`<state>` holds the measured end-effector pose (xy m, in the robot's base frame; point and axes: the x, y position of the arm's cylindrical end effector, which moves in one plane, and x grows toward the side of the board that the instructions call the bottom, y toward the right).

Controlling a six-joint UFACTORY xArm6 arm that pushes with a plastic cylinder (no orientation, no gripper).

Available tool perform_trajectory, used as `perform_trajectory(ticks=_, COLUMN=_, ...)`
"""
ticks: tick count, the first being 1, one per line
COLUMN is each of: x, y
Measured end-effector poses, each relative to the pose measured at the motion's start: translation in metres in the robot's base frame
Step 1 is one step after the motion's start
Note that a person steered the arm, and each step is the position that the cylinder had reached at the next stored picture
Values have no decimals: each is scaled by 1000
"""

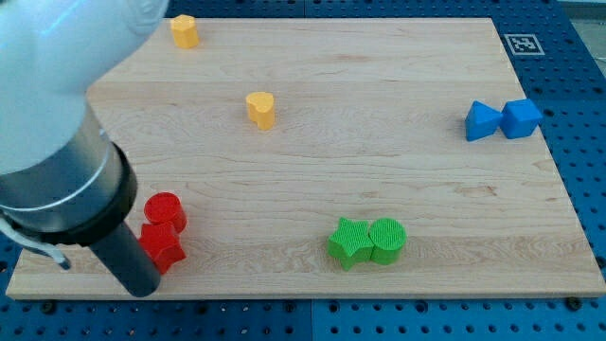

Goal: Slide the red star towards the blue triangle

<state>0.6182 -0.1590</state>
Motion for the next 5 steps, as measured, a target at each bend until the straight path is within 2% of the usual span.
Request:
perform_trajectory(ticks=3, x=-50, y=-6)
perform_trajectory(ticks=5, x=-87, y=11)
